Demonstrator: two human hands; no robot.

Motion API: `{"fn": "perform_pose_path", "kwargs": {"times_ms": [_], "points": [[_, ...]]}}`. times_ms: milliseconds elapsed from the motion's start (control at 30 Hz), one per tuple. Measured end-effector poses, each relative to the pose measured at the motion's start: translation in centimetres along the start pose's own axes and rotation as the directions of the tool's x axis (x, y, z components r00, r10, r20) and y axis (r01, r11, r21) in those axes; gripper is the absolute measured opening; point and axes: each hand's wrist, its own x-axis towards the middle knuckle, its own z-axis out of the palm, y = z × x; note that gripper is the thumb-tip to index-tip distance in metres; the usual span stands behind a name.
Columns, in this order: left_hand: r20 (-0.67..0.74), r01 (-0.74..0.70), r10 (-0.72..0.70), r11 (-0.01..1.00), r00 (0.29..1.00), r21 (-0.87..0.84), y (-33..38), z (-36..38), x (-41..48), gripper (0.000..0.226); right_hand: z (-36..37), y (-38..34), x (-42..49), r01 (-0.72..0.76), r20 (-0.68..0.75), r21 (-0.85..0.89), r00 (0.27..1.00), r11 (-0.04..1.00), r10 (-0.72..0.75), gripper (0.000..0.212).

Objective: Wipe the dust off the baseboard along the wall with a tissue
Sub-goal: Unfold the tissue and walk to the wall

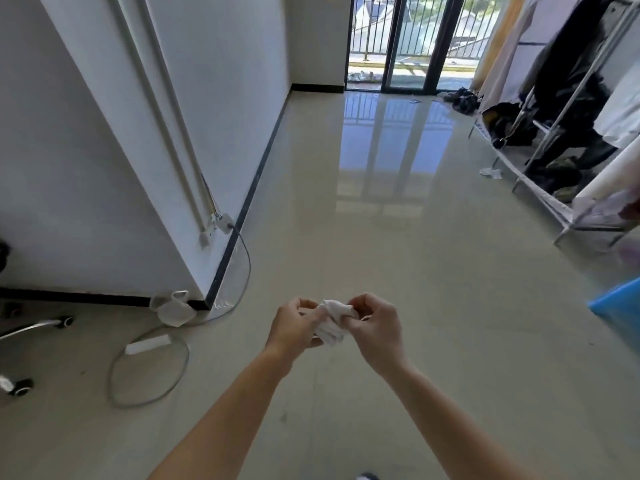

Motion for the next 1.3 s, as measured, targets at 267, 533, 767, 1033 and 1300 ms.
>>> {"fn": "perform_pose_path", "kwargs": {"times_ms": [267,533,767,1033,1300], "points": [[0.042,0.043,-0.034,0.966,0.999,-0.256,5.8,1.8,16.3,0.028,0.5,0.9,19.9,-0.248,0.287,0.209,0.940,0.946,0.183,0.022],[-0.035,0.071,-0.072,0.997,0.997,-0.030,12.6,3.1,30.1,0.042,1.0,0.2,38.1,-0.395,0.570,0.096,0.774,0.914,0.275,0.027],[-0.252,0.079,-0.087,0.996,0.964,-0.042,14.7,-0.1,39.8,0.036,7.0,-0.3,49.1,-0.615,0.780,0.042,0.512,0.788,0.358,0.017],[-0.385,0.057,-0.102,0.990,0.917,-0.127,15.7,-9.7,53.3,0.017,20.1,-1.7,62.2,-0.537,0.803,-0.110,0.448,0.836,0.393,0.018],[-0.628,0.209,-0.028,0.954,0.777,0.216,12.1,-21.0,65.4,0.016,36.2,0.4,71.9,-0.601,0.761,-0.199,0.402,0.774,0.509,0.012]]}}
